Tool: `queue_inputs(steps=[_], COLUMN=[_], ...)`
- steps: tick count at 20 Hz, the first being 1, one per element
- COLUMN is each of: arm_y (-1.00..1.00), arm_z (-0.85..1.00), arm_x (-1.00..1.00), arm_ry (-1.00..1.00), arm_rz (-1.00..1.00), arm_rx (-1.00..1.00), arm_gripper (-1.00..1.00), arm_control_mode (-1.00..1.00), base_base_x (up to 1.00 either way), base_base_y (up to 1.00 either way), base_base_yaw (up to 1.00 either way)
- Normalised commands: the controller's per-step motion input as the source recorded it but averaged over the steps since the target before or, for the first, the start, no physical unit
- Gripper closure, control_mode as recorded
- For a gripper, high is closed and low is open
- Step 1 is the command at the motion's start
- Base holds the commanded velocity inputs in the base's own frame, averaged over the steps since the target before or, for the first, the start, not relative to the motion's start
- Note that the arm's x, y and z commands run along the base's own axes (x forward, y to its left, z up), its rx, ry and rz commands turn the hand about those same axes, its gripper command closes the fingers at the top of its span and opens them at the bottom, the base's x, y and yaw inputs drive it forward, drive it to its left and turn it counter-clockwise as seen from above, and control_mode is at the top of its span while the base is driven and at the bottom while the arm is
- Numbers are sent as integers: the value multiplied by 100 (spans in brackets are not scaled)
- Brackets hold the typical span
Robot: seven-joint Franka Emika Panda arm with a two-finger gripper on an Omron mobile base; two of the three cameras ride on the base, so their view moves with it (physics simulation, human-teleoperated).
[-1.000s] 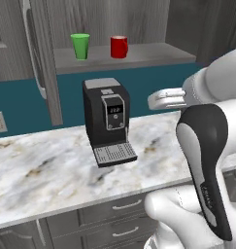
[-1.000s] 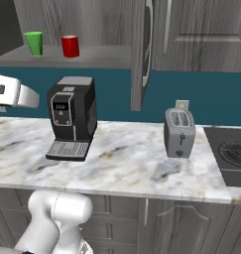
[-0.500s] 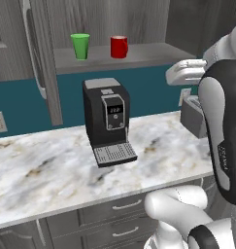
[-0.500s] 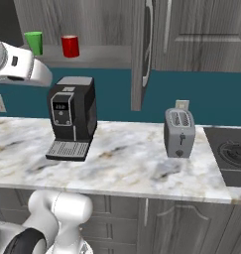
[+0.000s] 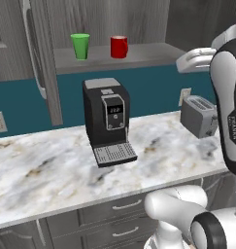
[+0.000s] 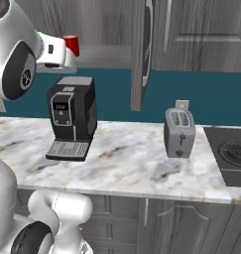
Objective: There is a tray on the dining counter. Grab the cup, mug, and pitcher and place them on the tray. The pitcher may be placed next to the tray if it cannot fit the tray.
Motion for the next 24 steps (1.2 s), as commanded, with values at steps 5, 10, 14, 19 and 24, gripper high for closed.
queue_inputs(steps=[5, 10, 14, 19, 24], arm_y=[4, 15, 28, 38, 29], arm_z=[1, 0, 7, 12, 4], arm_x=[63, 84, 83, 77, 74], arm_ry=[-20, -13, -8, -2, 8], arm_rz=[9, 9, 6, 7, 6], arm_rx=[3, 5, 5, 2, 1], arm_gripper=[-100, -100, -100, -100, -100], arm_control_mode=[-100, -100, -100, -100, -100], base_base_x=[0, 0, 0, 0, 0], base_base_y=[0, 0, 0, 0, 0], base_base_yaw=[0, 0, 0, 0, 0])
